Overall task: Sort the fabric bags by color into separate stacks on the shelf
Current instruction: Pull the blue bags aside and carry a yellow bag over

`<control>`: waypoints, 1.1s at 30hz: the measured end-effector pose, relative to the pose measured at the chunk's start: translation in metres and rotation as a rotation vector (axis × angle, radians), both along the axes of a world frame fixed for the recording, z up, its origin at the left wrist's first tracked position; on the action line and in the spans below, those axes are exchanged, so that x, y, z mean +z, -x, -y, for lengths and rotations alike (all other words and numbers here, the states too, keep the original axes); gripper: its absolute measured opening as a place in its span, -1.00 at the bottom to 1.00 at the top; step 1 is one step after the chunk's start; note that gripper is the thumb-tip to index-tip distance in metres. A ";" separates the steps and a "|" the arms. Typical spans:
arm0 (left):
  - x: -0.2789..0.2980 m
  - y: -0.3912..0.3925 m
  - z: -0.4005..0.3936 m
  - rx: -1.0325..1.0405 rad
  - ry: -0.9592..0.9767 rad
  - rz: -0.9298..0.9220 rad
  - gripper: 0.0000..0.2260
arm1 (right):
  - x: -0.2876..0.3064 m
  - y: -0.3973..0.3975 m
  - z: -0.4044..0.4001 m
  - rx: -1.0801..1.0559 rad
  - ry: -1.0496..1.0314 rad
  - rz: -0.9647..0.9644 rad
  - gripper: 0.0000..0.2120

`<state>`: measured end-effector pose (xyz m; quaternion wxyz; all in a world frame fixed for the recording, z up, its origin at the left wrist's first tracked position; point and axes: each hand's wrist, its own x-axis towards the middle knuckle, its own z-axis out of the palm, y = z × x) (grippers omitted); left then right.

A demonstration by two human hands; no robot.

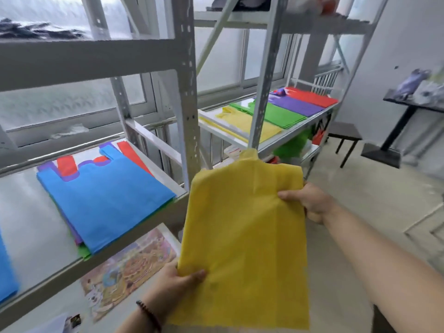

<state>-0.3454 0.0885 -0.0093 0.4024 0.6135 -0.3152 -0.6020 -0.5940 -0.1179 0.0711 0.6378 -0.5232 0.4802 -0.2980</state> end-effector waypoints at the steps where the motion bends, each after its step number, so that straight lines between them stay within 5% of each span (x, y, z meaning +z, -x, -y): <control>1: 0.002 0.008 0.013 -0.026 0.000 0.002 -0.07 | 0.003 0.013 0.008 -0.012 0.000 -0.006 -0.78; 6: 0.008 0.052 0.091 -0.036 0.011 0.059 -0.41 | 0.013 0.071 0.067 -0.137 0.014 -0.020 -0.57; 10: 0.009 0.093 0.159 -0.016 0.051 0.071 -0.09 | 0.023 0.113 0.129 -0.186 0.012 -0.006 -0.61; 14: 0.022 0.134 0.226 0.001 0.091 0.087 -0.09 | 0.042 0.150 0.191 -0.172 0.068 0.015 -0.76; 16: 0.033 0.154 0.257 0.014 0.097 0.070 -0.22 | 0.052 0.166 0.223 -0.168 0.095 0.021 -0.66; 20: 0.043 0.181 0.314 0.065 0.098 0.081 -0.81 | 0.067 0.185 0.282 -0.156 0.124 0.037 -0.62; 33: 0.038 0.166 0.478 0.227 0.119 0.123 -0.92 | 0.060 0.141 0.479 -0.054 0.152 0.055 -0.76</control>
